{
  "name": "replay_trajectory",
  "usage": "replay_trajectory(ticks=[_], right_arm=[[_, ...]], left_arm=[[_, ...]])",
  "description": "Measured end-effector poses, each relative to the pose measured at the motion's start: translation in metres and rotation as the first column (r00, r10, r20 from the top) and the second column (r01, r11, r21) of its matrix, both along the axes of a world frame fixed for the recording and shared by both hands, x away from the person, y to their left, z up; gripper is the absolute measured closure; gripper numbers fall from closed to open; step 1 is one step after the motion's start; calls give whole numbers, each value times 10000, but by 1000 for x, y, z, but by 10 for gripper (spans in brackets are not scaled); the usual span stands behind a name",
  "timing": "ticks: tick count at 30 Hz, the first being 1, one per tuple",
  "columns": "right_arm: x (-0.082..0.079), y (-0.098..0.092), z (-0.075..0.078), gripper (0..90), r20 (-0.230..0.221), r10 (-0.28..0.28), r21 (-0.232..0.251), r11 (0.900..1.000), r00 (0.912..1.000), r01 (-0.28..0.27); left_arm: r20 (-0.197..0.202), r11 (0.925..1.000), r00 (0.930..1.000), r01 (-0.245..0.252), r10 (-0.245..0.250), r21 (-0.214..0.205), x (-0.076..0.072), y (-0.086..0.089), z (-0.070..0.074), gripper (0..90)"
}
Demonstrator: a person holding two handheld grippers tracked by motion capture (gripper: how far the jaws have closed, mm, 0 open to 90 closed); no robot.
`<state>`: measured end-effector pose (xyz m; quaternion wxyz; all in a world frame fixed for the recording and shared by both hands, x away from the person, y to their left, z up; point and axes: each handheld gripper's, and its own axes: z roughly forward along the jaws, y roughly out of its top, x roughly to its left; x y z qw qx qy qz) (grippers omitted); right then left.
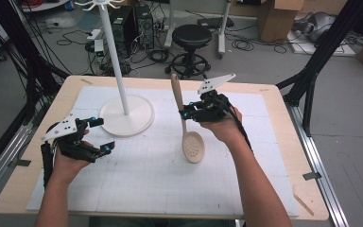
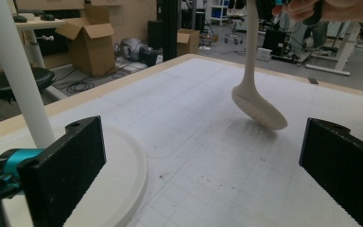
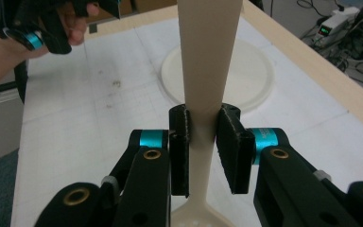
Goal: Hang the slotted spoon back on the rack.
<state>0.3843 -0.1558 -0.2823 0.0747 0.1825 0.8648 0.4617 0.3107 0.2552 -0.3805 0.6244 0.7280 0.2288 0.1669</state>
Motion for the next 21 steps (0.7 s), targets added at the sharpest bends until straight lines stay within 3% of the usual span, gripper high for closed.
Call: replay_trajectory(ticks=[8,14,21], right_arm=[[12,15,24,753,148,146,-117,9998,9998,-144],[22,23,42,753,165,513,115,9986,9985,-515],[37,33,62,753,260,525,95,9986,9983,-527]], left_arm=[[29,10000,10000,33,-33,-42,0,1,1,17],[11,10000,10000,48,-48,-71,0,0,1,17],[15,10000,10000,24,-24,-78,0,3,1,17]])
